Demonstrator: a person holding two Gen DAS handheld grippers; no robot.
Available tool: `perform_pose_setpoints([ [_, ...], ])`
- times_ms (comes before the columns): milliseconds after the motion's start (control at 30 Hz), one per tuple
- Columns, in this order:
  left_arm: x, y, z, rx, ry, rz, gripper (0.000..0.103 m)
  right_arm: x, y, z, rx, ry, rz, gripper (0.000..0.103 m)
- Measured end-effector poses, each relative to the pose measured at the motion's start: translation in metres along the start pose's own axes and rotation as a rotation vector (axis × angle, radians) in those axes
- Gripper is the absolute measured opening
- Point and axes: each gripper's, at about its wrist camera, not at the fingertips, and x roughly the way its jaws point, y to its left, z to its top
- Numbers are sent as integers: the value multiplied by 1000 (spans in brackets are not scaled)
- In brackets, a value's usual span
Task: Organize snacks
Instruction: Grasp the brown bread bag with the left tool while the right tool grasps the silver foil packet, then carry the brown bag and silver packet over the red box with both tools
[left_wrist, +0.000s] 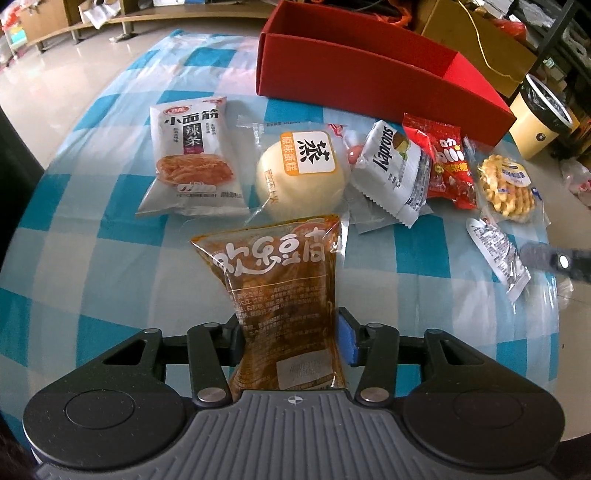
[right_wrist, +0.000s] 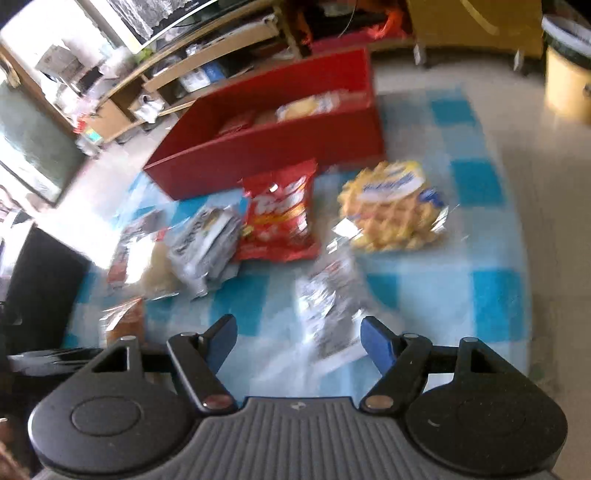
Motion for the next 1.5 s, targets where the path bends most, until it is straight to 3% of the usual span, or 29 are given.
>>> perform_pose_setpoints([
  [100, 0, -2, -2, 8, -5, 11, 61, 13, 3, 5, -27, -2, -125, 71],
  [267, 1, -3, -2, 16, -5, 15, 67, 42, 13, 12, -118, 39, -141, 71],
  [367, 4, -3, -2, 19, -3, 20, 77, 51, 18, 9, -168, 66, -135, 71],
  [500, 6, -9, -4, 50, -8, 39, 80, 58, 26, 6, -221, 52, -162, 72],
  [567, 7, -11, -8, 62, -12, 53, 83, 60, 29, 4, -228, 45, -178, 68],
  [600, 8, -13, -8, 72, -14, 62, 83, 60, 32, 3, -237, 40, -185, 61],
  [633, 8, -15, -8, 82, -17, 73, 81, 59, 34, 1, -250, 32, -200, 50],
  [700, 8, -18, -9, 91, -26, 101, 76, 55, 34, 0, -253, 25, -181, 48],
  [767, 5, -17, -8, 94, -38, 98, 61, 51, 34, -2, -247, 24, -160, 47],
  [833, 2, -14, -7, 80, -35, 78, 55, 47, 36, -3, -256, 18, -161, 45],
  [1233, -26, -19, -12, 70, -76, 67, 53, 16, 49, -3, -240, -48, -103, 43],
  [1500, -39, -28, 12, 95, -116, 37, 54, 3, 46, 1, -197, -86, -81, 43],
])
